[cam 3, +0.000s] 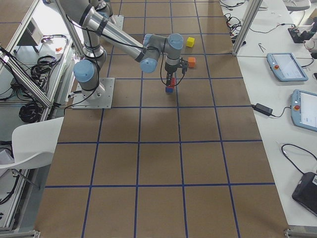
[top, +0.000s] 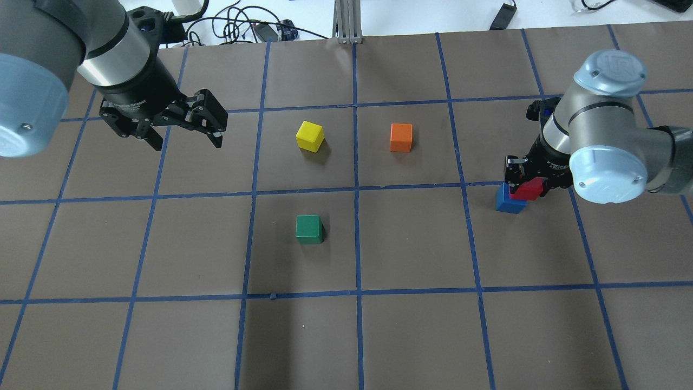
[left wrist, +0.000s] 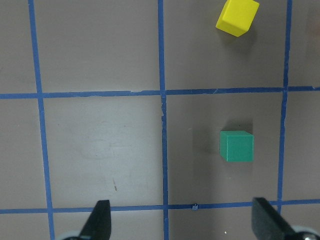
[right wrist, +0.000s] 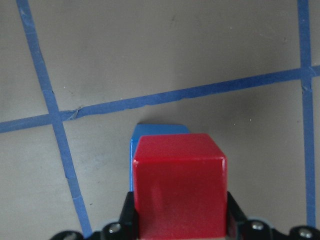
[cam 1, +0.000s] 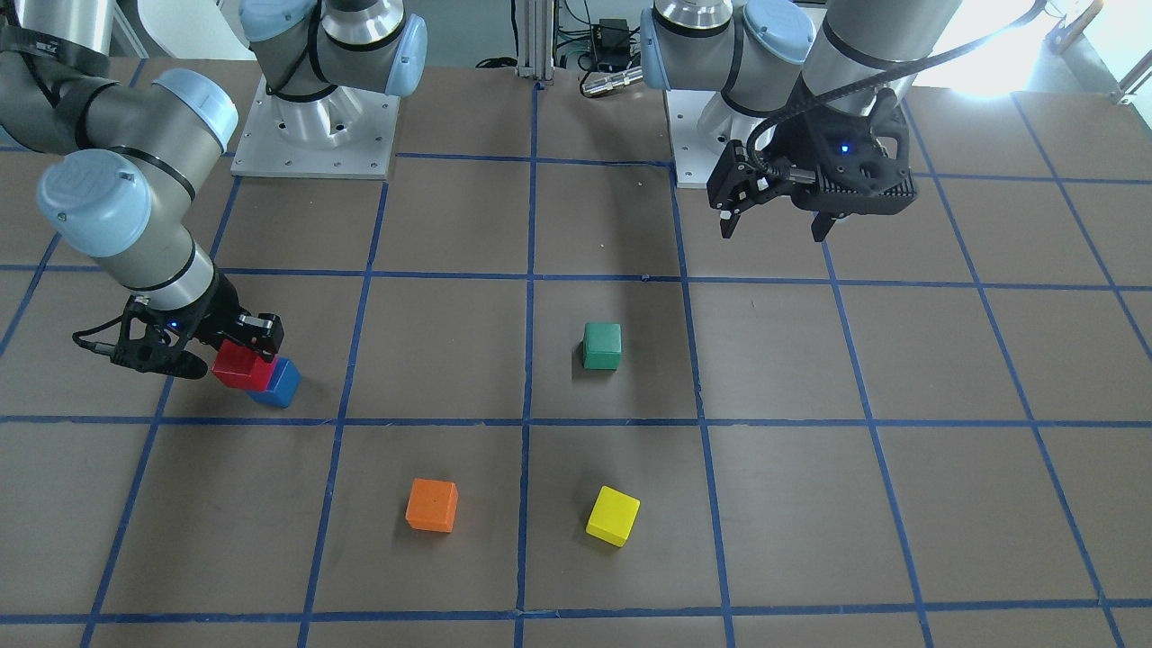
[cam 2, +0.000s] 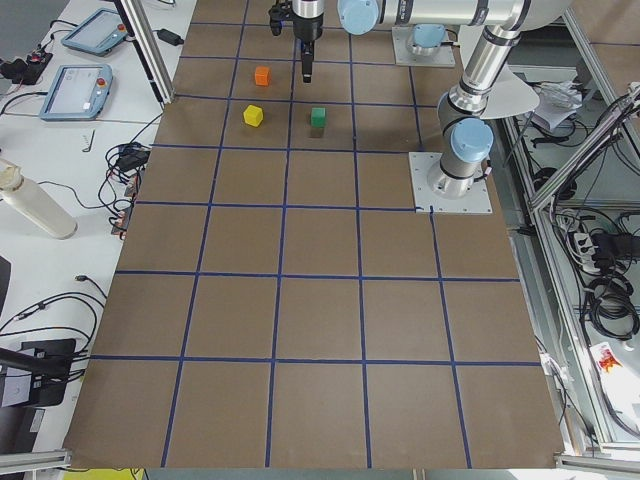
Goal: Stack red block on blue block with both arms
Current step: 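Lower the red cube onto the blue cube with the right gripper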
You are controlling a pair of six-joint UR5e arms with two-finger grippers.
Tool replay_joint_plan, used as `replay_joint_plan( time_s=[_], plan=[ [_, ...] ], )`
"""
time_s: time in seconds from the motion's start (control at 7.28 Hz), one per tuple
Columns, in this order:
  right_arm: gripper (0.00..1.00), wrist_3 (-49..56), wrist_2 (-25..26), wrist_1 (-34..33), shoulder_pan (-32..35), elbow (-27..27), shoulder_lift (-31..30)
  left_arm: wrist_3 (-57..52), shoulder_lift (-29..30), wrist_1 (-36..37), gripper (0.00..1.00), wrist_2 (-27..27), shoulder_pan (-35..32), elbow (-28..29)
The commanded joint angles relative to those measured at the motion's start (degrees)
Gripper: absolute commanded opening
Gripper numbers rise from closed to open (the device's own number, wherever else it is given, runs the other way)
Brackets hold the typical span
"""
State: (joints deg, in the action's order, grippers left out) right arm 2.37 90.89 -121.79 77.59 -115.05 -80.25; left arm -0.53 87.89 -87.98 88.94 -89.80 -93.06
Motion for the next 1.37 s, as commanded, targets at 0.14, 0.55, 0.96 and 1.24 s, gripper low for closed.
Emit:
replay_joint_plan(
  time_s=[0.14, 0.55, 0.96, 1.24],
  plan=[
    [0.10, -2.79, -0.10, 0.24, 0.19, 0.00, -0.08, 0.00, 0.00, 0.00, 1.00, 0.00, -0.03, -0.01],
    [0.11, -4.38, -1.49, 0.15, 0.37, -0.08, 0.01, 0.00, 0.26, 0.00, 1.00, 0.00, 0.06, 0.16],
    [0.11, -4.48, -1.59, -0.37, 0.37, 0.09, 0.54, 0.00, 0.18, 0.00, 1.00, 0.00, 0.06, 0.16],
    [0.15, -5.01, -1.59, -2.92, 0.37, 0.00, 0.80, 0.00, 0.27, 0.00, 1.00, 0.00, 0.06, 0.25]
  ],
)
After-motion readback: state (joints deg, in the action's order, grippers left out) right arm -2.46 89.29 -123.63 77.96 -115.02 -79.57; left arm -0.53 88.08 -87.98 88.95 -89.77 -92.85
